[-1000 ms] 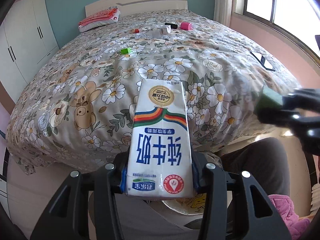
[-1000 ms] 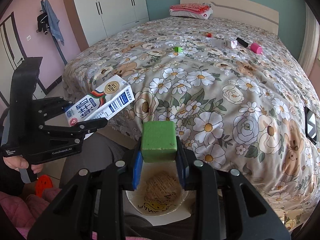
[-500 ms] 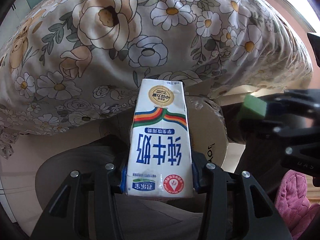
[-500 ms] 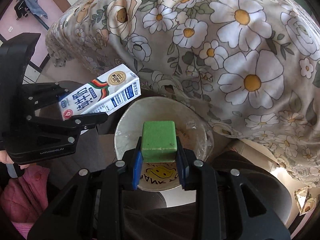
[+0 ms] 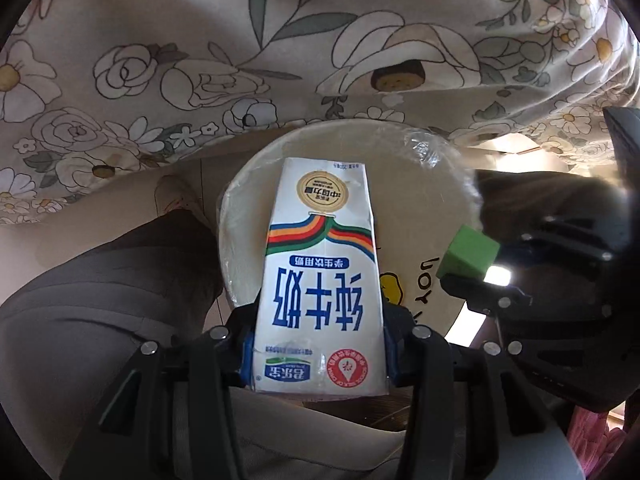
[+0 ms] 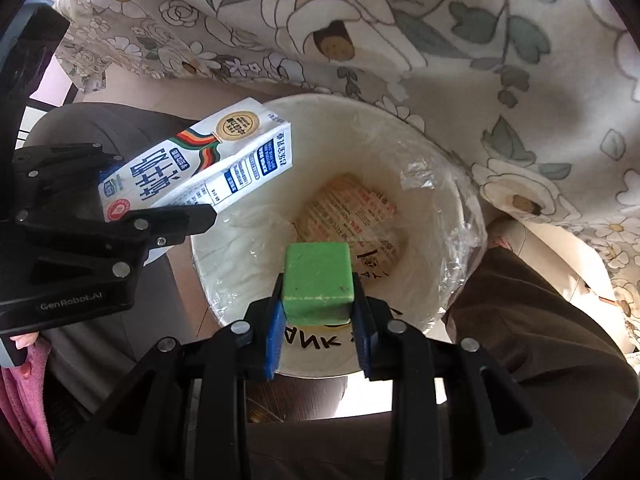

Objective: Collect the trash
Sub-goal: 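Open both tools to drop the carton and block into the wastebasket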

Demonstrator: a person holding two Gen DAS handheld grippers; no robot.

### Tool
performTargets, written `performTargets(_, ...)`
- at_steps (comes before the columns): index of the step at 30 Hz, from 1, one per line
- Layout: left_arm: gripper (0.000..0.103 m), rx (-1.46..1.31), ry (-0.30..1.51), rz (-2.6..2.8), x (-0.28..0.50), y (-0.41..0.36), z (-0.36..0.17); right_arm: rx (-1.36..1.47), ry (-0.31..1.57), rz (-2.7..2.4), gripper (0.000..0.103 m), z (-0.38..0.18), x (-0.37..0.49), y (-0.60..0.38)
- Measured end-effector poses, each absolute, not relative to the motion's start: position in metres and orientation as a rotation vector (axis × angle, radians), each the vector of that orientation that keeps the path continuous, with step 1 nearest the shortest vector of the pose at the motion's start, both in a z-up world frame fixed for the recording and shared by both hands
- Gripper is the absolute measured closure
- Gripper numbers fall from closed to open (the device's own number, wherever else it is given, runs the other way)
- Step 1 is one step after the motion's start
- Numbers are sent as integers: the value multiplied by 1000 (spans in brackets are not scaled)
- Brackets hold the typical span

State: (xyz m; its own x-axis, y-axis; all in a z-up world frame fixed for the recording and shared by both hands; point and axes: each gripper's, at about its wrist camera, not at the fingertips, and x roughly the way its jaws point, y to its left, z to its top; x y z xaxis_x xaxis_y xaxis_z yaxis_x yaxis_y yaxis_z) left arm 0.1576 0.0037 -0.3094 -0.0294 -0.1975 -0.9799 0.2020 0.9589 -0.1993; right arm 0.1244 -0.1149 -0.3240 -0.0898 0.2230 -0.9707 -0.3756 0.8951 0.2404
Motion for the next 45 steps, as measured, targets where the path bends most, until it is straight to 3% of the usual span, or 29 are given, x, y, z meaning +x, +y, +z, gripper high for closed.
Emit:
performTargets(18, 55, -65, 1766, -275, 175, -10, -386, -95, 1802, 410, 72, -416, 147, -113)
performTargets(31, 54, -149, 1870, -263, 177, -12, -425, -95, 1826, 384, 71, -429, 150, -110)
performTargets(33, 50, -147, 1884, -261, 180, -14, -429, -106, 1821, 373, 59, -426, 150, -107)
performTargets(36, 40, -131, 1869, -250, 185, -18, -425, -119, 1805, 367, 50, -423, 150, -105)
performTargets(45, 39, -120, 1861, -251, 186, -7, -418, -110, 1798, 378, 49, -415, 153, -103)
